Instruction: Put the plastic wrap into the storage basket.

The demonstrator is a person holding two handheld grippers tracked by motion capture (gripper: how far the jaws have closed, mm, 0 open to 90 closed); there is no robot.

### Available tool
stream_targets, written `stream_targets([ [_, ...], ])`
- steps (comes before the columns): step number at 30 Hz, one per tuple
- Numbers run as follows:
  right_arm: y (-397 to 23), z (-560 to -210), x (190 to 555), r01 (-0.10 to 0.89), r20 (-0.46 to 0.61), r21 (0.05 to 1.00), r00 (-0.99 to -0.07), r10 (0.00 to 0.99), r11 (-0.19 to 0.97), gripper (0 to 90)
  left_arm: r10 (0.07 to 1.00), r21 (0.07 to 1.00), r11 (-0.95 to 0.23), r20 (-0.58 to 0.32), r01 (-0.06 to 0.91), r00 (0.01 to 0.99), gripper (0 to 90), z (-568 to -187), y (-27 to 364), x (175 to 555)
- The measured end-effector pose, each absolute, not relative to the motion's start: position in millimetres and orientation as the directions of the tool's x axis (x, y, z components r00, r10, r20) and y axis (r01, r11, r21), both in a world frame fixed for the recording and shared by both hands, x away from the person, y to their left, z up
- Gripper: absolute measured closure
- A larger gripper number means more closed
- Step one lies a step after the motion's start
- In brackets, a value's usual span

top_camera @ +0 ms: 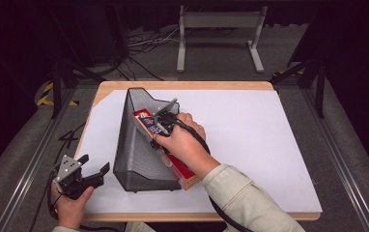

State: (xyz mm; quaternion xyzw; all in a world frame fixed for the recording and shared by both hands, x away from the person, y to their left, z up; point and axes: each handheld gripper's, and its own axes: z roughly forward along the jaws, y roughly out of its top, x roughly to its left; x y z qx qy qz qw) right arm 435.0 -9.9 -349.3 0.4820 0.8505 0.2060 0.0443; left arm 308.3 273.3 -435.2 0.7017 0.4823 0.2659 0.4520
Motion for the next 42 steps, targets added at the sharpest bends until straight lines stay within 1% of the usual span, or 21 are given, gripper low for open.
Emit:
stream_targets([
  [1,-10,-349,435,0.799,0.125,0.4,-0.532,0.837,0.448,36.4,0.917,0.89,-0.127,-0.064,0.439,0.394,17.3,-435,273,308],
  [4,-12,-346,434,0.783,0.145,0.441,-0.544,0.826,0.438,28.3,0.917,0.89,-0.125,-0.064,0.438,0.393,17.3,-435,273,309],
  [9,-15,-340,430,0.741,0.129,0.495,-0.578,0.806,0.453,21.0,0.916,0.888,-0.131,-0.062,0.441,0.397,17.3,-436,272,310],
  [11,-15,-339,430,0.732,0.124,0.508,-0.584,0.802,0.454,20.6,0.916,0.888,-0.131,-0.062,0.441,0.397,17.3,-436,272,310],
  [17,-29,-322,427,0.675,0.123,0.598,-0.61,0.783,0.432,19.9,0.917,0.889,-0.122,-0.069,0.441,0.392,17.3,-436,273,311],
  [18,-29,-322,427,0.675,0.123,0.598,-0.61,0.783,0.432,19.9,0.917,0.889,-0.122,-0.069,0.441,0.392,17.3,-436,273,311],
  [20,-36,-315,422,0.632,0.117,0.649,-0.634,0.765,0.424,20.0,0.916,0.89,-0.128,-0.063,0.438,0.397,17.3,-436,273,311],
  [23,-45,-307,419,0.593,0.112,0.689,-0.655,0.748,0.417,20.1,0.916,0.888,-0.125,-0.067,0.442,0.395,17.3,-436,273,311],
  [31,-64,-295,414,0.583,0.117,0.709,-0.652,0.749,0.396,20.0,0.917,0.889,-0.126,-0.065,0.44,0.394,17.3,-435,273,309],
  [42,-105,-280,409,0.584,0.109,0.718,-0.631,0.768,0.378,19.4,0.92,0.89,-0.119,-0.068,0.44,0.387,17.2,-435,276,307],
])
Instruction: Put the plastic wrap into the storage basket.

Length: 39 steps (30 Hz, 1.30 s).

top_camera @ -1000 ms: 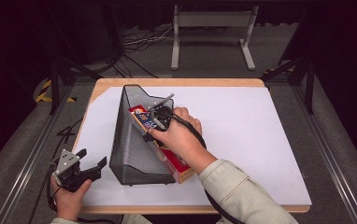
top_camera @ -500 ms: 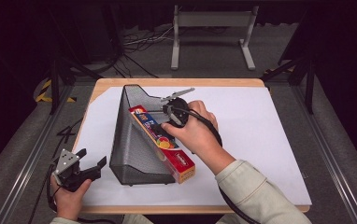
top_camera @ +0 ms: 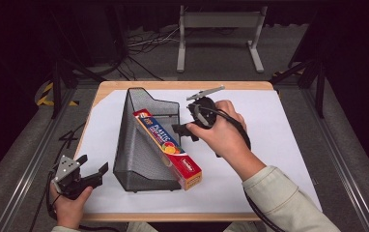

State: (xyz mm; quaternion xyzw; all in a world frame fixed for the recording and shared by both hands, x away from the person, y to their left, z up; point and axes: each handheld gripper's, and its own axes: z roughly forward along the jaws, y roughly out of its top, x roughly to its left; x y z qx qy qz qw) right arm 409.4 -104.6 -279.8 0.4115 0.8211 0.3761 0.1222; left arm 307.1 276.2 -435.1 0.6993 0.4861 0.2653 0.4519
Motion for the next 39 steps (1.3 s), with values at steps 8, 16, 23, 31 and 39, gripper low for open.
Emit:
stream_targets([
  [8,-151,-274,406,0.596,0.108,0.725,-0.593,0.798,0.345,19.4,0.921,0.889,-0.122,-0.065,0.442,0.384,17.3,-435,276,307],
  [16,-185,-270,403,0.582,0.107,0.742,-0.594,0.798,0.333,19.2,0.922,0.889,-0.121,-0.064,0.442,0.383,17.3,-435,276,306],
  [23,-213,-273,403,0.596,0.111,0.739,-0.568,0.816,0.314,17.9,0.923,0.889,-0.119,-0.066,0.442,0.38,17.2,-435,277,306],
  [31,-245,-277,401,0.598,0.111,0.741,-0.557,0.823,0.304,16.6,0.923,0.889,-0.118,-0.066,0.443,0.378,17.2,-435,277,306],
  [39,-273,-283,397,0.591,0.084,0.737,-0.56,0.824,0.327,14.8,0.922,0.887,-0.129,-0.057,0.443,0.383,17.0,-435,275,306],
])
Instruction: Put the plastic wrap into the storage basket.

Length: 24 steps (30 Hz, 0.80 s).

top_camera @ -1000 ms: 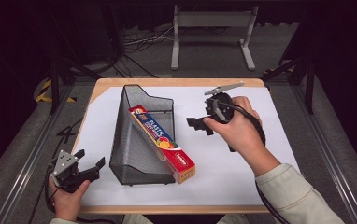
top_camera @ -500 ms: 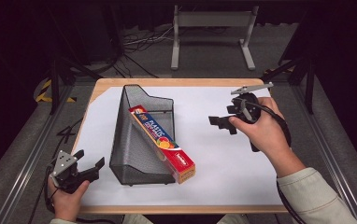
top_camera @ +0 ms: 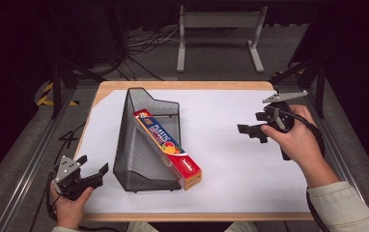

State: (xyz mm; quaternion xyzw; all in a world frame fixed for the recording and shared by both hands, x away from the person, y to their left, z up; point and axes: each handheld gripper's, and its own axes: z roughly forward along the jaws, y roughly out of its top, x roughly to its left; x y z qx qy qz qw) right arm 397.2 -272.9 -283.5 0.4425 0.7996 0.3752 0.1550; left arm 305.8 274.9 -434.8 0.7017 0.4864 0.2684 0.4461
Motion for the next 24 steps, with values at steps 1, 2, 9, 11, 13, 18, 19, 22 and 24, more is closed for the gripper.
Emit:
stream_targets([
  [1,-276,-285,397,0.588,0.083,0.74,-0.561,0.824,0.326,14.8,0.922,0.888,-0.131,-0.055,0.441,0.383,17.0,-435,274,306],
  [2,-280,-287,396,0.587,0.082,0.743,-0.559,0.825,0.323,14.8,0.922,0.887,-0.133,-0.054,0.443,0.384,17.0,-435,274,306],
  [9,-301,-302,395,0.559,0.049,0.759,-0.559,0.828,0.333,13.4,0.923,0.886,-0.131,-0.055,0.445,0.38,17.0,-435,275,306],
  [11,-306,-307,394,0.553,0.049,0.765,-0.56,0.827,0.329,13.1,0.923,0.886,-0.132,-0.054,0.444,0.382,17.0,-435,275,306],
  [13,-308,-310,394,0.553,0.051,0.767,-0.559,0.828,0.325,13.0,0.923,0.886,-0.133,-0.053,0.444,0.382,17.0,-435,275,306],
  [18,-319,-326,394,0.55,0.037,0.772,-0.54,0.841,0.319,12.4,0.923,0.886,-0.131,-0.054,0.444,0.381,17.0,-435,275,305],
  [19,-321,-330,394,0.557,0.042,0.769,-0.535,0.844,0.315,12.0,0.923,0.886,-0.132,-0.054,0.445,0.381,17.0,-435,275,306],
  [22,-324,-341,392,0.581,0.063,0.756,-0.521,0.851,0.3,11.8,0.924,0.886,-0.131,-0.053,0.445,0.379,17.0,-435,275,306],
  [24,-326,-351,391,0.586,0.063,0.751,-0.522,0.851,0.304,11.8,0.924,0.886,-0.13,-0.054,0.444,0.378,17.0,-435,275,306],
])
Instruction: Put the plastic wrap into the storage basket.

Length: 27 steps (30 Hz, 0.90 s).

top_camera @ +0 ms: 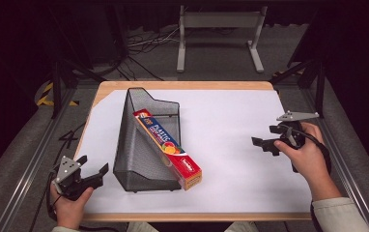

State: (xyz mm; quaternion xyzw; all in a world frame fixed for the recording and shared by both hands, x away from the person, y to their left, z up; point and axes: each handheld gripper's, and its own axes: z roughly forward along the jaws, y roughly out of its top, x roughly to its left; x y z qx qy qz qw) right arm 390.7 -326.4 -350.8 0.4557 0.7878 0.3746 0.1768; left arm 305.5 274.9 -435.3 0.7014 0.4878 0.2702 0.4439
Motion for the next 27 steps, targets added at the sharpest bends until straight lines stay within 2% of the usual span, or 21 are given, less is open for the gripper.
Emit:
stream_targets([
  [19,-336,-410,376,0.596,0.067,0.752,-0.492,0.868,0.28,11.8,0.925,0.886,-0.131,-0.053,0.446,0.377,17.0,-436,275,305],
  [23,-334,-419,376,0.592,0.026,0.743,-0.492,0.87,0.313,11.8,0.925,0.885,-0.131,-0.053,0.447,0.376,17.0,-436,275,305],
  [27,-332,-425,373,0.588,0.03,0.747,-0.494,0.869,0.309,11.7,0.925,0.885,-0.136,-0.048,0.446,0.377,17.0,-436,275,305],
])
